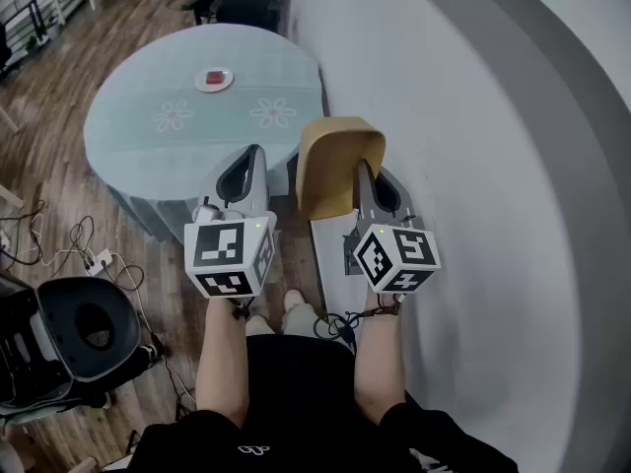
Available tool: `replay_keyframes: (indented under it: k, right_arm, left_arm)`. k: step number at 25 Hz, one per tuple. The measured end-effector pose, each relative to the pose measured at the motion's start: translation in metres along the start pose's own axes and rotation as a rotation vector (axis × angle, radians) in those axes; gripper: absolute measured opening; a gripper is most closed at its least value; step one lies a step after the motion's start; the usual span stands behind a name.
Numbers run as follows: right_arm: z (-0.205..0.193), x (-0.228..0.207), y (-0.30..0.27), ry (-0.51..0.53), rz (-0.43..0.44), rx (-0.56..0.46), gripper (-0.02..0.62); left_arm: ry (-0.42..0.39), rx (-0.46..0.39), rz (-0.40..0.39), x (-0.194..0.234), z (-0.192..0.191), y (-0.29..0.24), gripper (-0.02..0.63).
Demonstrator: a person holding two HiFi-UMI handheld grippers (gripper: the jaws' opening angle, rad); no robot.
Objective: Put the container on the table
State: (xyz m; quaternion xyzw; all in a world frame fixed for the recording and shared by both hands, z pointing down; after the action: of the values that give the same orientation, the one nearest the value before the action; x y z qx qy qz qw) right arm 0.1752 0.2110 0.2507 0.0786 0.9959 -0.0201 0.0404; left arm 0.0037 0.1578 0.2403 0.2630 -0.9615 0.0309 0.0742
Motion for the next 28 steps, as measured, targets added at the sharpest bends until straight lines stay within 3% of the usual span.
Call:
replay_keyframes:
  k: [6,16,23,28]
  right_arm:
    - [0.006,0.019,0.000,-0.010,0.016,-0.055,0.012]
    - [0.010,0.046,-0.014,0.021,0.016,-0.020,0.012]
    - [0.006,0.023,-0.022,0.016,-0.031,0.000,0.012]
    - [-0.005,0.016,-0.059,0.008,-0.020,0.013,0.012]
  left_arm:
    - [0.026,-0.008,-0.037,0.008,0.005,0.008,0.002]
    - [0.104,-0.016,0.004,0.054,0.013,0.012,0.002]
    - [0.130,-0.002,0.003,0.061,0.005,-0.006,0.002]
    - [0.132,0.013,0.014,0.077,-0.004,-0.034,0.002]
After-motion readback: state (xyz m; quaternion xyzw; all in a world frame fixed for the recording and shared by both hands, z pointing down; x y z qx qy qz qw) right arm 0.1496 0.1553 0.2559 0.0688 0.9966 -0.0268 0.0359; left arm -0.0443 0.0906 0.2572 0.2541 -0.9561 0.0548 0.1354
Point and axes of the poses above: the fingertips, and each gripper's own axes: y backward along the fingers, x to its left, z out of its top, the point moved 2 cm from there along y, backward along the fingers, and after that the axes turned 6 degrees about z, right-handed, at the moved point
